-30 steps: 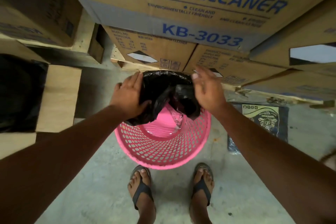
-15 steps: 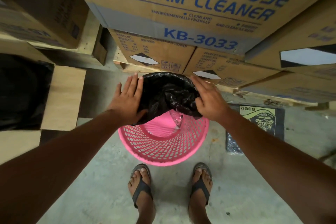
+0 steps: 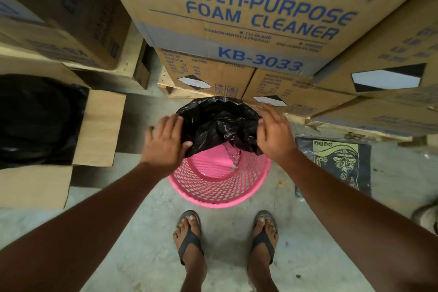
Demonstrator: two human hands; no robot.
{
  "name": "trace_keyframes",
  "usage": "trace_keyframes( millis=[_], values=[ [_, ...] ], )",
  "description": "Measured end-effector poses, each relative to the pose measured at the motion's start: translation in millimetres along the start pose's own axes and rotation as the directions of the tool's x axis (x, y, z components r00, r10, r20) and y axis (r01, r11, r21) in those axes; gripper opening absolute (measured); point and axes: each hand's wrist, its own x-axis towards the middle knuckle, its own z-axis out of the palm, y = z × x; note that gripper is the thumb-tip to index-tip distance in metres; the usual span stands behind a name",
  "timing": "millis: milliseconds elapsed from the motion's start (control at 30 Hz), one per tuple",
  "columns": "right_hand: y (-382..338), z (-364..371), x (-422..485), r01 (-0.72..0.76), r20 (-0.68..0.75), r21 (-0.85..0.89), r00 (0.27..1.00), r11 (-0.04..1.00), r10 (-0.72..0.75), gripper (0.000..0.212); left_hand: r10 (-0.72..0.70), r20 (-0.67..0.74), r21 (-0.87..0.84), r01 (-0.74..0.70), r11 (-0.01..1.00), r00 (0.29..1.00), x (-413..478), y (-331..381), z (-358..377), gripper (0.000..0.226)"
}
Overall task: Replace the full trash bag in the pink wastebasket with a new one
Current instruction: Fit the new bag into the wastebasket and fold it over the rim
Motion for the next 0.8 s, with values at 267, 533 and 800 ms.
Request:
trace_keyframes(
  millis=[267, 533, 800],
  values=[
    [-35.5, 39.6, 8.6, 0.070, 0.474, -0.348, 0.874, 0.935, 0.111, 0.090, 0.035, 0.189, 0.151, -0.065, 0.986, 0.981, 13.7, 30.5, 22.4, 0.065],
    [-14.1, -7.4, -62.7, 0.419, 0.380, -0.241, 0.870, 0.875, -0.312, 0.017, 0.468, -0.203, 0.055, -0.467, 0.882, 0.860, -48.0, 9.4, 3.2, 0.027],
    [-3.3, 9.7, -141.6, 0.612, 0.568, -0.179, 0.704, 0.771, -0.427, 0.025, 0.545, 0.161, 0.094, -0.563, 0.821, 0.823, -117.9, 16.2, 31.5, 0.058]
  ],
)
